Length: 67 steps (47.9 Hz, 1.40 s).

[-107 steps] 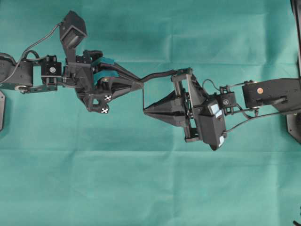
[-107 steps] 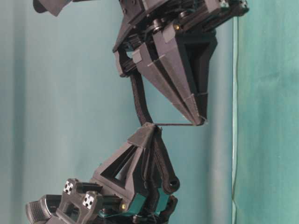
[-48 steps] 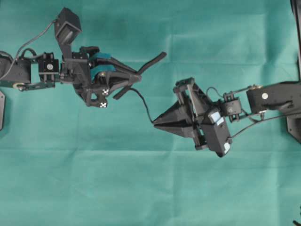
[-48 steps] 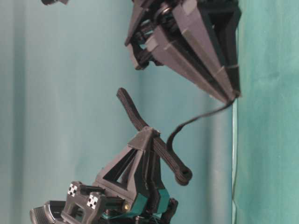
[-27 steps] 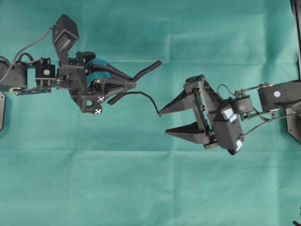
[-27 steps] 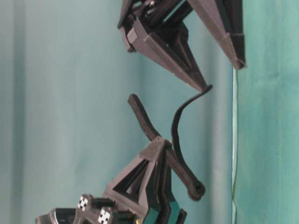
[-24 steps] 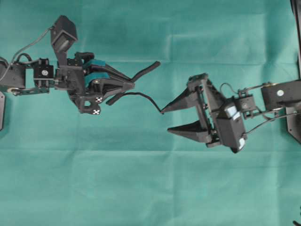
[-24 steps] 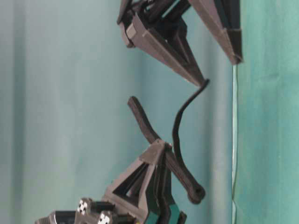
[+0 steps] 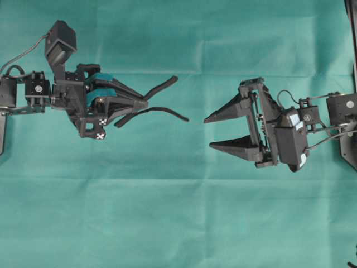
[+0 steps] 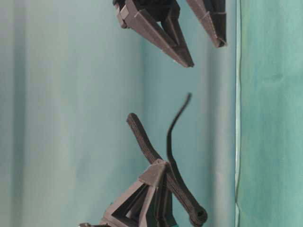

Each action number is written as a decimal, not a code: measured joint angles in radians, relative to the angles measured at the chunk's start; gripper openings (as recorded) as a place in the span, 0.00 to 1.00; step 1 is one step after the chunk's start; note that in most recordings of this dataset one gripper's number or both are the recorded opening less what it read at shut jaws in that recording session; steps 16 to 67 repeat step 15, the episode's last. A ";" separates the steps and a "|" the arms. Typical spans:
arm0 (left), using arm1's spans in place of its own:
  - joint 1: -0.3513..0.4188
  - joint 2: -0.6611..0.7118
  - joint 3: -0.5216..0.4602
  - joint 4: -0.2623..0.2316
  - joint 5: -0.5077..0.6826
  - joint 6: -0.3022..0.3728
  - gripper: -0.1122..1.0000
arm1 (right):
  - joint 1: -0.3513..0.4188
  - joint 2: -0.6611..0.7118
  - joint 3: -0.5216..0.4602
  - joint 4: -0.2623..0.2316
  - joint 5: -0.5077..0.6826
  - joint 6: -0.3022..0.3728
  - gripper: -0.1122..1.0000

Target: Peel off the Velcro with your right arm.

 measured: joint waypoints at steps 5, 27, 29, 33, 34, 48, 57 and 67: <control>-0.003 0.002 0.000 0.000 0.005 0.009 0.18 | -0.008 0.000 0.000 0.014 -0.006 0.000 0.34; -0.017 0.003 0.000 0.002 0.064 0.161 0.18 | -0.040 -0.018 0.017 0.104 -0.048 0.000 0.34; -0.017 0.003 0.000 0.002 0.064 0.161 0.18 | -0.040 -0.018 0.017 0.104 -0.048 0.000 0.34; -0.017 0.003 0.000 0.002 0.064 0.161 0.18 | -0.040 -0.018 0.017 0.104 -0.048 0.000 0.34; -0.017 0.003 0.000 0.002 0.064 0.161 0.18 | -0.040 -0.018 0.017 0.104 -0.048 0.000 0.34; -0.017 0.003 0.000 0.002 0.064 0.161 0.18 | -0.040 -0.018 0.017 0.104 -0.048 0.000 0.34; -0.017 0.003 0.000 0.002 0.064 0.161 0.18 | -0.040 -0.018 0.017 0.104 -0.048 0.000 0.34; -0.017 0.003 0.000 0.002 0.064 0.161 0.18 | -0.040 -0.018 0.017 0.104 -0.048 0.000 0.34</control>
